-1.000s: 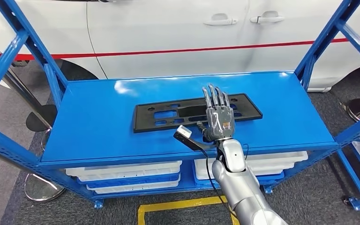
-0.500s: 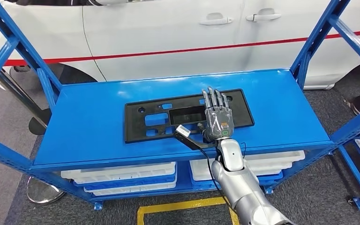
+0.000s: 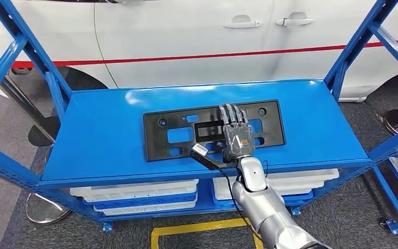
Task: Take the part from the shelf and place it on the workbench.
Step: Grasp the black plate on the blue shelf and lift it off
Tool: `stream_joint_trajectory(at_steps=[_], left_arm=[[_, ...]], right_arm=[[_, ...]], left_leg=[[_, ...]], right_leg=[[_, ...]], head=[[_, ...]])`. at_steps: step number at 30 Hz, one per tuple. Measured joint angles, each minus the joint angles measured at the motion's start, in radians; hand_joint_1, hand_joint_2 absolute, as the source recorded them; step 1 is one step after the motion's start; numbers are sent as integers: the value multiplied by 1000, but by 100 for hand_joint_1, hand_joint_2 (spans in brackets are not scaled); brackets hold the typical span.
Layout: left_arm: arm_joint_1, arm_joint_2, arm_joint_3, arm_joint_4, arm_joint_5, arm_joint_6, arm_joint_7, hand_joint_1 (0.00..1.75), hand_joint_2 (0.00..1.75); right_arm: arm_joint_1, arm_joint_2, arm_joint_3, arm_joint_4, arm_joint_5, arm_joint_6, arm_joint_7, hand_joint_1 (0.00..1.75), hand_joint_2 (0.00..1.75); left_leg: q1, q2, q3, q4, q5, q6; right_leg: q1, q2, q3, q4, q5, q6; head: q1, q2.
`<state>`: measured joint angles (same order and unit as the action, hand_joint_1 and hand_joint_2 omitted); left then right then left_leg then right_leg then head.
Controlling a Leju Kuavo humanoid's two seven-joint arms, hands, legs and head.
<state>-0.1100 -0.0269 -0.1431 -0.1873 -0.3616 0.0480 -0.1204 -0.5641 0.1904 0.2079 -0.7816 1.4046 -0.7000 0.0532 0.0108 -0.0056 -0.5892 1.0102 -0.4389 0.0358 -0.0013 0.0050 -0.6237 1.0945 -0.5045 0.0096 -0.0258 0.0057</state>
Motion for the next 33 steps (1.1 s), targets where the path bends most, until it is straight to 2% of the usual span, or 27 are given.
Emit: stream_joint_trajectory(at_steps=[2, 3, 4, 5, 6, 7, 9, 10, 13, 14, 16, 18, 19, 20, 21, 23, 25, 27, 29, 31, 33], left_arm=[[-1, 0, 2, 0, 0, 1, -2, 0, 0], [-1, 0, 3, 0, 0, 1, -3, 0, 0], [0, 0, 3, 0, 0, 2, -3, 0, 0], [0, 0, 4, 0, -1, 2, -4, 0, 0], [1, 0, 4, 0, -2, 1, -5, 0, 0], [1, 0, 4, 0, -3, 1, -5, 0, 0], [0, -1, 5, 0, -3, 1, -6, 0, 0], [-1, -1, 6, 0, -4, 1, -6, 0, 0], [0, 0, 11, 0, -6, 1, -7, 0, 0], [0, 0, 13, 0, -6, 1, -7, 0, 0], [0, 0, 14, 0, -7, 1, -7, 0, 0], [1, 0, 16, 0, -10, 0, -7, 0, 0], [2, 1, 17, 0, -11, 0, -7, 0, 0], [4, 1, 18, 0, -13, 0, -7, 0, 0], [5, 2, 20, 0, -15, 0, -7, 0, 0], [4, 3, 21, 0, -17, 0, -7, 0, 0], [2, 4, 21, 0, -19, 0, -7, 0, 0], [2, 5, 22, 0, -22, 0, -7, 0, 0], [3, 6, 22, 0, -24, 0, -7, 0, 0], [2, 6, 23, 0, -25, 0, -7, 0, 0], [1, 7, 23, 0, -27, 0, -8, 0, 0]], right_arm=[[-2, -2, 0, 7, 0, 0, 0, 0, 175], [-2, -4, 1, 11, 0, 0, 1, 0, 175], [-2, -5, 3, 15, 0, 0, 2, 0, 175], [-3, -7, 4, 19, 0, 0, 4, 0, 175], [-4, -7, 5, 22, 0, 0, 6, 0, 175], [-6, -8, 5, 23, 0, 0, 8, 0, 175], [-11, -8, 6, 25, 0, 0, 12, 0, 175], [-12, -8, 7, 26, 0, 0, 12, 0, 175], [-15, -8, 8, 27, 0, 0, 11, 0, 175], [-16, -8, 9, 27, -1, 0, 11, 0, 175], [-18, -8, 10, 27, -1, 0, 10, 0, 175], [-18, -8, 11, 30, -1, 0, 10, 0, 175], [-18, -8, 12, 32, -1, 0, 10, 0, 175], [-18, -8, 12, 33, -1, 0, 10, 0, 175], [-18, -8, 12, 34, -1, 0, 10, 0, 175], [-18, -8, 13, 35, -1, 0, 11, 0, 175], [-18, -8, 13, 35, 0, 0, 11, 0, 175], [-18, -8, 13, 35, 0, 0, 10, 0, 175], [-18, -8, 13, 35, 0, 0, 9, 0, 175], [-18, -9, 13, 35, -1, 0, 8, 0, 175], [-15, -9, 13, 35, -7, 0, 2, 0, 175]], left_leg=[[-1, 1, 0, 0, 0, 5], [-1, 1, 0, 1, 0, 6], [-1, 1, 0, 2, -1, 6], [-1, 0, 0, 3, -2, 6], [-1, -1, 1, 6, -4, 5], [-1, -1, 1, 8, -6, 2], [-4, -2, 0, 14, -11, -5], [-6, -2, 0, 15, -12, -10], [-4, -2, 0, 14, -14, -25], [-3, -2, -4, 25, -23, -30], [0, -1, -37, 100, -71, -37], [1, 0, -96, 231, -133, -42], [1, 0, -117, 278, -146, -43], [1, 0, -124, 292, -141, -43], [1, 0, -111, 266, -118, -41], [0, 0, -47, 134, -52, -34], [-4, -1, 4, 30, -20, -28], [-9, -1, 12, 10, -20, -22], [-6, -1, 15, 2, -13, -11], [-2, 1, 19, -10, -5, 1], [-2, 2, 18, -11, -3, 6]], right_leg=[[-3, 0, -59, 123, -59, 6], [-5, 0, -88, 180, -78, 9], [-5, 0, -105, 210, -80, 10], [-7, 0, -105, 204, -63, 10], [-8, -1, -85, 159, -30, 10], [-9, -1, -53, 90, 6, 8], [-8, -1, 1, -22, 46, 3], [-6, 0, 12, -47, 50, -1], [-3, 0, 14, -57, 51, -16], [-4, 0, 16, -59, 53, -22], [-7, -3, 18, -64, 56, -33], [-4, -6, 18, -64, 56, -37], [-3, -6, 18, -64, 55, -38], [-2, -6, 18, -64, 55, -38], [-2, -5, 19, -63, 55, -38], [-1, -5, 21, -63, 55, -37], [1, -4, 20, -61, 55, -30], [2, -3, 17, -62, 57, -21], [2, -3, 16, -60, 54, -10], [1, -3, -7, -8, 18, -1], [-3, -3, -65, 115, -44, 5]], head=[[0, 0], [0, 0], [0, 0], [0, 0], [0, 0], [0, 0], [0, 0], [0, 0], [0, 0], [0, 0], [0, 0], [-1, 0], [-1, 0], [-1, 0], [-1, 0], [-1, 0], [0, 0], [0, 0], [0, 0], [0, 0], [0, 0]])
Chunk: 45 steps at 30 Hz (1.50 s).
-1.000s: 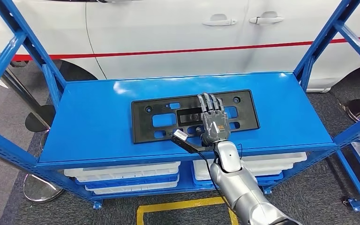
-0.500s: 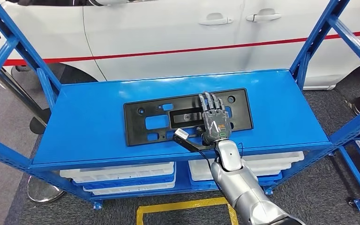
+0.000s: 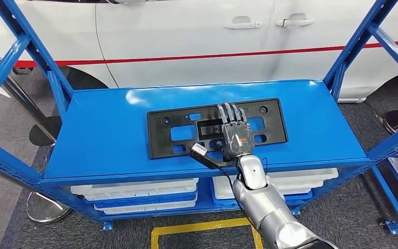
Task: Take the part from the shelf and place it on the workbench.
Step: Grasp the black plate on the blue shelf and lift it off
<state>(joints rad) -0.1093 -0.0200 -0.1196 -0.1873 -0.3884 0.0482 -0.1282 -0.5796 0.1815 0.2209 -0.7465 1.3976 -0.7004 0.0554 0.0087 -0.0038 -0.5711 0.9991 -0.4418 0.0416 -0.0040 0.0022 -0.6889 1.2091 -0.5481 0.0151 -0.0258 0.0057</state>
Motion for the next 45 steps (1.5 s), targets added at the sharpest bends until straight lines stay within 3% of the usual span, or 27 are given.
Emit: stream_joint_trajectory(at_steps=[2, 3, 5, 7, 10, 12, 14, 16, 17, 18, 20, 22, 24, 28, 30, 32, 33, 34, 35, 37, 39, 43, 45], left_arm=[[1, 0, 2, 0, -3, 1, 0, 0, 0], [2, 1, 4, 0, -6, 1, -1, 0, 0], [3, 0, 6, 0, -9, 3, -4, 0, 0], [5, 0, 10, 0, -11, 6, -9, 0, 0], [9, 0, 19, 0, -14, 10, -17, 0, 0], [13, 0, 23, 0, -16, 13, -24, 0, 0], [18, 0, 26, 0, -18, 16, -29, 0, 0], [21, -1, 30, 0, -20, 17, -32, 0, 0], [23, -1, 32, 0, -21, 17, -33, 0, 0], [24, -1, 33, 0, -22, 18, -35, 0, 0], [27, -1, 36, 0, -23, 18, -39, 0, 0], [28, -1, 40, 0, -24, 18, -44, 0, 0], [27, -1, 44, 0, -26, 19, -46, 0, 0], [30, -1, 51, 0, -26, 19, -48, 0, 0], [30, -1, 55, 0, -26, 18, -46, 0, 0], [30, 0, 60, 0, -26, 16, -44, 0, 0], [30, 0, 63, 0, -26, 16, -42, 0, 0], [31, 0, 65, 0, -26, 15, -40, 0, 0], [32, 0, 66, 0, -26, 15, -36, 0, 0], [32, -1, 70, 0, -28, 14, -30, 0, 0], [31, -2, 74, 0, -29, 14, -28, 0, 0], [30, -2, 80, 0, -33, 8, -41, 0, 0], [30, -2, 82, 0, -38, 7, -47, 0, 0]], right_arm=[[8, 0, 0, -1, -12, 0, -14, 0, 175], [13, 0, 0, -8, -23, 0, -31, 0, 175], [29, 2, -9, -44, -61, 0, -100, 0, 175], [48, 18, -42, -107, -120, 0, -234, 0, 175], [79, 66, -124, -213, -208, 0, -454, 0, 175], [95, 96, -158, -297, -287, 0, -547, 0, 175], [105, 121, -170, -396, -357, -1, -602, 0, 175], [114, 136, -171, -465, -378, -1, -617, 0, 175], [121, 140, -171, -490, -379, -1, -619, 0, 175], [130, 144, -171, -513, -379, -1, -620, 0, 175], [147, 151, -171, -557, -379, 0, -622, 0, 175], [155, 159, -168, -599, -381, 0, -625, 0, 175], [159, 165, -163, -631, -380, 0, -628, 0, 175], [170, 171, -161, -657, -372, 0, -631, 0, 175], [172, 171, -161, -660, -371, 0, -628, 0, 175], [177, 171, -161, -660, -371, 0, -625, 0, 175], [180, 171, -161, -659, -370, 0, -623, 0, 175], [182, 171, -161, -657, -369, 0, -620, 0, 175], [182, 171, -161, -655, -366, 0, -617, 0, 175], [181, 171, -162, -649, -358, 0, -611, 0, 175], [178, 171, -162, -641, -349, 0, -607, 0, 175], [176, 171, -168, -617, -321, 0, -601, 0, 175], [175, 171, -171, -607, -302, 0, -598, 0, 175]], left_leg=[[-1, 0, -1, 2, -1, 1], [0, 0, -1, 3, -2, 0], [0, -2, 0, 10, -6, -3], [-3, -3, -4, 19, -14, -11], [-4, -2, -6, 22, -18, -26], [-1, -2, -10, 34, -30, -36], [2, -2, -41, 105, -77, -44], [3, -2, -99, 234, -139, -50], [4, -2, -126, 289, -157, -52], [4, -2, -139, 314, -158, -53], [4, -1, -117, 261, -110, -51], [2, -1, -52, 124, -45, -46], [-1, -3, -12, 39, -22, -38], [-1, -4, -7, 21, -17, -16], [1, -2, -5, 16, -12, -4], [0, -1, -6, 16, -11, 1], [-1, -1, -7, 17, -11, 1], [-1, -1, -7, 18, -10, 2], [-1, -1, -7, 20, -10, 1], [-1, -2, -8, 23, -11, 0], [-4, -4, -12, 27, -13, -7], [-4, -3, -20, 31, -18, -30], [-1, -2, -43, 88, -60, -40]], right_leg=[[-3, 0, -47, 94, -26, 4], [-5, -1, -47, 91, -11, 6], [-8, -1, 5, -18, 56, 4], [-7, -1, 60, -133, 97, -1], [-2, 1, 73, -168, 98, -15], [-4, 0, 75, -173, 100, -26], [-7, -2, 78, -177, 102, -37], [-5, -2, 78, -177, 101, -42], [-3, -3, 78, -177, 100, -43], [-3, -2, 79, -176, 100, -44], [-2, -1, 79, -174, 99, -43], [0, 0, 79, -171, 96, -39], [3, 1, 77, -168, 95, -31], [0, 1, 72, -157, 86, -12], [-1, 1, 38, -81, 37, -5], [-2, 1, -20, 46, -23, 0], [-3, 1, -42, 92, -36, 1], [-3, 1, -46, 102, -30, 1], [-3, 0, -33, 77, -8, 0], [-2, 1, 32, -50, 55, -7], [1, 1, 79, -149, 87, -14], [2, 2, 86, -179, 96, -29], [-2, 0, 88, -188, 104, -41]], head=[[0, 0], [0, 0], [0, 0], [0, 0], [0, 0], [0, 0], [-1, 0], [-1, 0], [-1, 0], [-1, 0], [-1, 0], [-1, 0], [0, 0], [0, 0], [0, 0], [0, 0], [0, 0], [0, 0], [0, 0], [0, 0], [0, 0], [0, 0], [0, 0]])
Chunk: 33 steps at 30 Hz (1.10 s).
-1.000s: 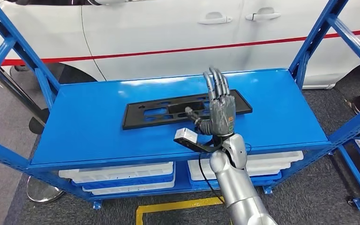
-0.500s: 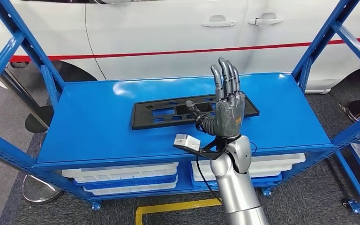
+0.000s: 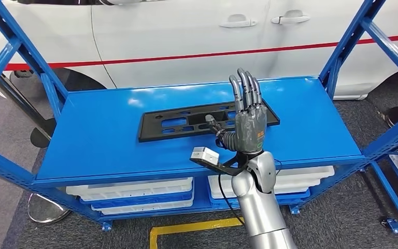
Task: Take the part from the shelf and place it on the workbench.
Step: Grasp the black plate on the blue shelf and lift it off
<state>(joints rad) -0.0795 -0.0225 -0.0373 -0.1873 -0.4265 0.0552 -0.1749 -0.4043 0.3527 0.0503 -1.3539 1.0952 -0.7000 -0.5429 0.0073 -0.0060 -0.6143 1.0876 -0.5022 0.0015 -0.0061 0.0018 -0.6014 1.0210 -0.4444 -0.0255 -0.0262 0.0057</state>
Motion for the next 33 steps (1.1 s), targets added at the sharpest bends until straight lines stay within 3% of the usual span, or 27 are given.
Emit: stream_joint_trajectory(at_steps=[2, 4, 5, 6, 8, 10, 13, 14, 16, 18, 19, 20, 21, 23, 25, 28, 30, 33], left_arm=[[0, 0, 2, 0, -5, 0, -2, 0, 0], [2, 0, 5, 0, -9, 0, -2, 0, 0], [2, 0, 6, 0, -10, 0, -2, 0, 0], [2, 0, 7, 0, -12, 0, -2, 0, 0], [0, 1, 9, 0, -13, -1, -2, 0, 0], [-2, 0, 11, 0, -17, -1, -3, 0, 0], [-1, 0, 14, 0, -25, -3, -4, 0, 0], [-2, 0, 14, 0, -28, -4, -4, 0, 0], [-6, 1, 15, 0, -34, -6, -2, 0, 0], [-10, 2, 16, 0, -39, -9, 1, 0, 0], [-11, 2, 16, 0, -41, -10, 3, 0, 0], [-11, 2, 16, 0, -43, -11, 4, 0, 0], [-10, 2, 17, 0, -44, -11, 4, 0, 0], [-12, 2, 17, 0, -47, -12, 5, 0, 0], [-16, 2, 17, 0, -53, -13, 7, 0, 0], [-17, 2, 19, 0, -64, -17, 11, 0, 0], [-18, 1, 21, 0, -70, -18, 14, 0, 0], [-18, 1, 22, 0, -77, -18, 19, 0, 0]], right_arm=[[0, 0, -4, 12, 17, 0, 3, 0, 175], [2, 0, -9, 25, 29, 0, 7, 0, 175], [2, 0, -12, 31, 34, 0, 9, 0, 175], [2, 0, -14, 36, 38, 0, 10, 0, 175], [2, 0, -17, 44, 50, 0, 13, 0, 175], [1, 0, -19, 50, 65, 0, 18, 0, 175], [0, 0, -21, 63, 99, 0, 40, 0, 175], [-2, -1, -21, 72, 122, 0, 63, 0, 175], [-11, -12, -16, 101, 177, 0, 132, 0, 175], [-18, -34, -7, 140, 214, 0, 190, 0, 175], [-18, -46, -3, 160, 221, 0, 206, 0, 175], [-19, -55, 1, 176, 226, 0, 218, 0, 175], [-21, -64, 6, 191, 231, 0, 234, 0, 175], [-31, -78, 25, 214, 250, 0, 282, 0, 175], [-44, -94, 53, 240, 274, 0, 335, 0, 175], [-52, -117, 89, 288, 310, 0, 396, 0, 175], [-58, -129, 108, 320, 333, 0, 430, 0, 175], [-65, -142, 127, 360, 350, 0, 456, 0, 175]], left_leg=[[3, 0, -51, 123, -67, -9], [5, 0, -85, 208, -96, -15], [6, 0, -77, 200, -83, -16], [7, 0, -50, 154, -54, -17], [9, 0, 23, 17, -1, -15], [6, -1, 58, -57, 16, -6], [4, -2, 57, -66, 24, 15], [5, -1, 57, -69, 29, 22], [6, 1, 54, -75, 37, 36], [4, 0, 49, -74, 40, 43], [3, 0, 47, -73, 40, 44], [2, 0, 46, -72, 40, 44], [1, 0, 46, -71, 40, 44], [0, 0, 47, -69, 39, 41], [-3, 0, 44, -67, 38, 35], [-4, 0, 41, -69, 38, 18], [-2, 0, 30, -42, 15, 8], [2, 0, -46, 127, -72, -2]], right_leg=[[1, -2, -3, 0, 2, -4], [2, -3, -8, 2, 3, -4], [2, -3, -9, 4, 3, -4], [1, -3, -10, 7, 3, -4], [2, -3, -11, 12, 3, 2], [5, -2, -16, 17, 5, 12], [4, 0, -20, 17, 9, 28], [3, -1, -26, 29, -1, 32], [1, -1, -60, 108, -54, 39], [0, -1, -117, 235, -115, 42], [0, -1, -136, 279, -127, 43], [0, -1, -138, 288, -120, 42], [0, -1, -122, 260, -97, 40], [1, -1, -54, 130, -36, 33], [5, 0, -6, 32, -10, 27], [7, 0, 0, 8, -8, 18], [3, -1, 4, -2, -2, 7], [2, -3, 5, -5, 0, -2]], head=[[0, 0], [0, 0], [0, 0], [0, 0], [0, 0], [0, 0], [0, 0], [0, 0], [0, 0], [0, 0], [0, 0], [0, 0], [0, 0], [0, 0], [0, 0], [0, 0], [0, 0], [0, 0]])
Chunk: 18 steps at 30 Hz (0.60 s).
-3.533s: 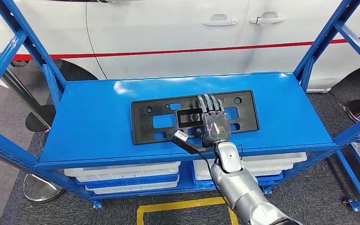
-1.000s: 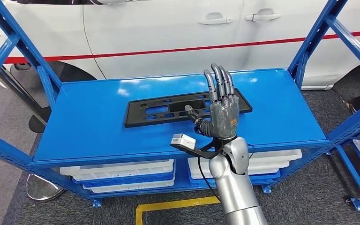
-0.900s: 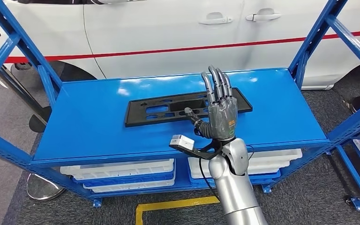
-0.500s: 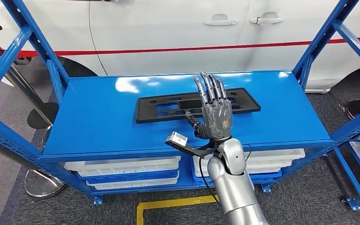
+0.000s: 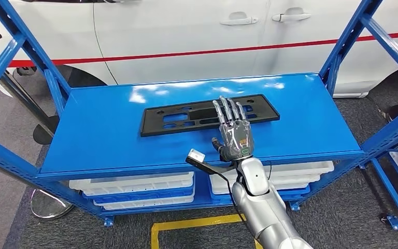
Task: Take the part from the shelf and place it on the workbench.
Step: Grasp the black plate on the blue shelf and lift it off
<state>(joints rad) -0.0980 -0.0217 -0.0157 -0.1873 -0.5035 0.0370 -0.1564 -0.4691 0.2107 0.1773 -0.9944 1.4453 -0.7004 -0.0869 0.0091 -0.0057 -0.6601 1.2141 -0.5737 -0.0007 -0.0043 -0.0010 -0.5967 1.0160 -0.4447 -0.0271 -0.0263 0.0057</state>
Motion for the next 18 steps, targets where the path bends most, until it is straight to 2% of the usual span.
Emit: stream_joint_trajectory(at_steps=[1, 2, 3, 4, 5, 7, 8, 10, 12, 14, 16, 17, 18], left_arm=[[1, 0, 0, 0, -1, 0, 1, 0, 0], [1, 0, 0, 0, -1, 0, 2, 0, 0], [2, 0, 1, 0, -2, 0, 2, 0, 0], [1, 0, 1, 0, -2, 0, 3, 0, 0], [1, 1, 1, 0, -2, 0, 3, 0, 0], [-2, 1, 1, 0, -5, 1, 3, 0, 0], [-3, 1, 1, 0, -6, 1, 4, 0, 0], [-3, 1, 1, 0, -8, 0, 4, 0, 0], [-2, 1, 2, 0, -8, -1, 3, 0, 0], [-4, 1, 2, 0, -9, -2, -2, 0, 0], [-4, 2, 2, 0, -11, -4, -11, 0, 0], [-3, 2, 2, 0, -13, -6, -15, 0, 0], [-1, 2, 2, 0, -16, -7, -19, 0, 0]], right_arm=[[0, -4, 4, 12, 3, 0, 4, 0, 175], [0, -9, 8, 23, 4, 0, 7, 0, 175], [0, -12, 11, 31, 6, 0, 9, 0, 175], [-1, -15, 13, 39, 8, 0, 12, 0, 175], [-1, -17, 16, 43, 8, 0, 14, 0, 175], [-4, -20, 18, 51, 10, 0, 20, 0, 175], [-6, -21, 19, 54, 12, 0, 23, 0, 175], [-9, -25, 22, 60, 15, 0, 30, 0, 175], [-11, -28, 25, 66, 18, 0, 35, 0, 175], [-12, -32, 28, 72, 21, 0, 41, 0, 175], [-11, -37, 30, 79, 23, 0, 47, 0, 175], [-8, -40, 31, 82, 23, 0, 49, 0, 175], [-5, -42, 33, 85, 23, 0, 50, 0, 175]], left_leg=[[1, 0, -27, 56, -18, -3], [2, 0, -41, 84, -20, -5], [3, 0, -37, 72, -2, -6], [5, 0, -15, 26, 31, -7], [6, 1, 17, -44, 66, -6], [3, 0, 71, -156, 105, -2], [1, -1, 81, -181, 108, 2], [-1, -3, 81, -187, 109, 14], [1, -2, 83, -194, 115, 28], [2, 0, 83, -200, 121, 39], [0, 0, 81, -201, 116, 46], [-1, -1, 82, -201, 111, 48], [-1, -1, 86, -200, 105, 50]], right_leg=[[1, 0, -1, 1, 0, 0], [1, 0, -2, 3, -1, 0], [0, 0, -2, 5, -2, 0], [0, 1, -2, 8, -3, 1], [-1, 1, -2, 11, -5, 3], [2, 2, -4, 17, -8, 11], [3, 3, -6, 19, -8, 15], [3, 3, -9, 18, -5, 25], [0, 3, -14, 31, -16, 34], [-2, 3, -49, 108, -66, 41], [-3, 3, -112, 238, -121, 44], [-3, 3, -135, 282, -128, 45], [-3, 3, -142, 293, -115, 45]], head=[[0, 0], [0, 0], [0, 0], [0, 0], [0, 0], [0, 0], [0, 0], [0, 0], [0, 0], [0, 0], [0, 0], [0, 0], [0, 0]])
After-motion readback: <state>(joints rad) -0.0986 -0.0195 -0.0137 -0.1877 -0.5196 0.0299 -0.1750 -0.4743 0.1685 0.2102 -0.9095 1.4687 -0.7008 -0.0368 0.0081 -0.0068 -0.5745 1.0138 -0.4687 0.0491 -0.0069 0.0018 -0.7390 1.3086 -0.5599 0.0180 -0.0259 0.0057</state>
